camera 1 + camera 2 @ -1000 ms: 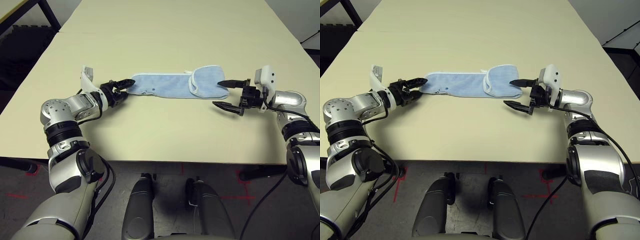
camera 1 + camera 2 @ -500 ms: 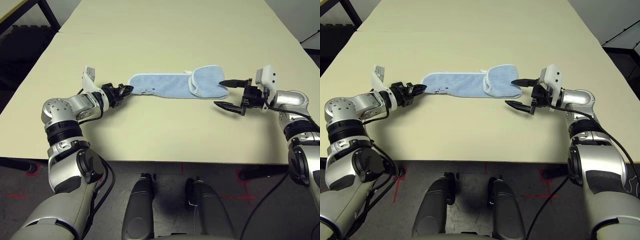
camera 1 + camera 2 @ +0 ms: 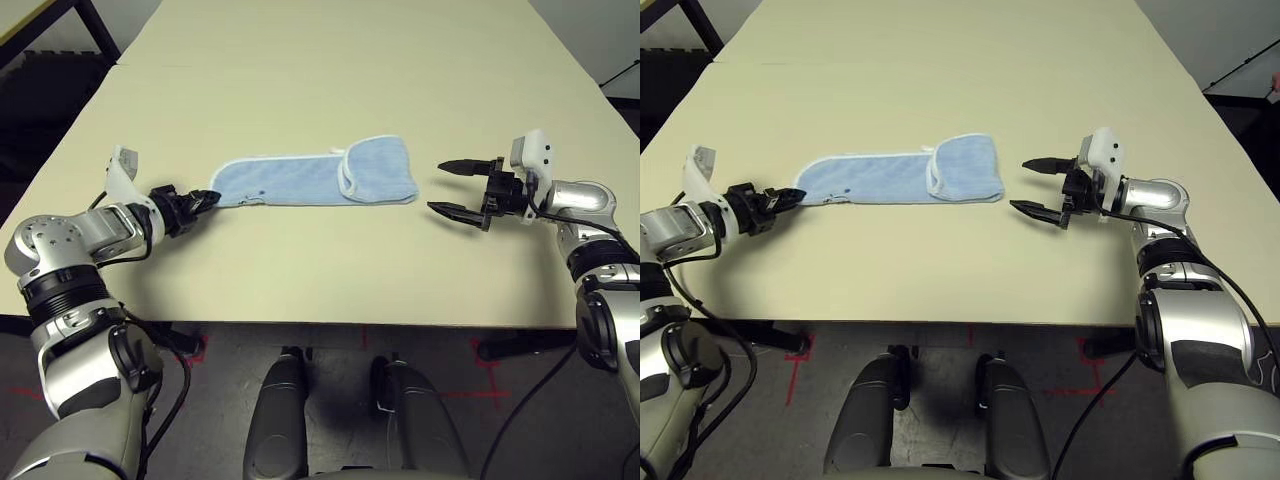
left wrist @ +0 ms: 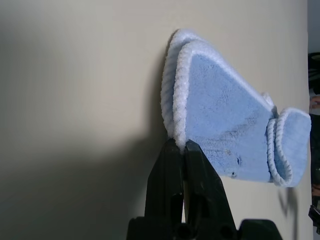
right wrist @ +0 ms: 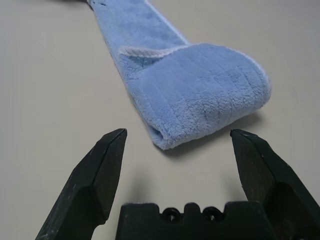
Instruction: Fold the towel and set it aside.
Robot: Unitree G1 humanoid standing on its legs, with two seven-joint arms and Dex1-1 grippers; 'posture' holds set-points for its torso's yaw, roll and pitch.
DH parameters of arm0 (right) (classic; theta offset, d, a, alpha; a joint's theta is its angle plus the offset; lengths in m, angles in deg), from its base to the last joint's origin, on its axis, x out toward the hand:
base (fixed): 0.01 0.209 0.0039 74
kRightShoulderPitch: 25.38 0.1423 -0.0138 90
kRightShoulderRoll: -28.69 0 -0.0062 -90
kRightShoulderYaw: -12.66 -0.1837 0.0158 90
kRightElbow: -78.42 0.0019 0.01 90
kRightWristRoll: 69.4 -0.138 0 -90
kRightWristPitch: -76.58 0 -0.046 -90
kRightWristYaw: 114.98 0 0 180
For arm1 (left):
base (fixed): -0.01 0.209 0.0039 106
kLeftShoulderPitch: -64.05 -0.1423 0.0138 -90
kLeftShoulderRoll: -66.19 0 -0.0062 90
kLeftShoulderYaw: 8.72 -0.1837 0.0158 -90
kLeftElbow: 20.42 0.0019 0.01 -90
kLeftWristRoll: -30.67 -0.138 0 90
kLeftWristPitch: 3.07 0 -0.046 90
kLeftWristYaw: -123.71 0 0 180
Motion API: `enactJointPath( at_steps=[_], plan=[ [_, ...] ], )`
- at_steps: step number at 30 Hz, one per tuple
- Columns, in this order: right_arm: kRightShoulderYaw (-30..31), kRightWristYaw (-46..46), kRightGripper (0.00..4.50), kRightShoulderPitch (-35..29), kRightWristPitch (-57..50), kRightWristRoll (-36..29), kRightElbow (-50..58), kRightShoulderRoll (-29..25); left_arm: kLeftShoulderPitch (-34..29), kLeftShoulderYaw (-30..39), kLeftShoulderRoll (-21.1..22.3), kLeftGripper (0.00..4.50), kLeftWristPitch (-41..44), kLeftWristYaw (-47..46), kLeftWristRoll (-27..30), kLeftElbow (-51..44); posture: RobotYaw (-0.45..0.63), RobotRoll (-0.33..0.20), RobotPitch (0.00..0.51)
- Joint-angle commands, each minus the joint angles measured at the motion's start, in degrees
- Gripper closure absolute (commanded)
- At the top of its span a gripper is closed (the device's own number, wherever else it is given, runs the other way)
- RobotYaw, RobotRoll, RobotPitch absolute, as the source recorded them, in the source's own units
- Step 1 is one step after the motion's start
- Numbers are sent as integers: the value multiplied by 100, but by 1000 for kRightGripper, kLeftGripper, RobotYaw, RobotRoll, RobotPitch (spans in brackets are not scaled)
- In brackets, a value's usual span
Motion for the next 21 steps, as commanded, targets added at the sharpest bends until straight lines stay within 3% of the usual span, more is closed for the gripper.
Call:
enactJointPath(
  at_steps=[1,10,21],
  plan=[
    [-81,-52,0,1,-50,-23,7,-53,43,-40,155,4477,19,95,-43,-24,89,0,162],
    [-67,-214,0,-23,-105,-27,18,-63,359,-566,531,4477,-66,554,-114,-5,91,0,161],
    [-76,-442,0,34,-315,-57,17,-10,1538,-1309,-503,4477,117,697,64,-616,103,0,157]
  ],
)
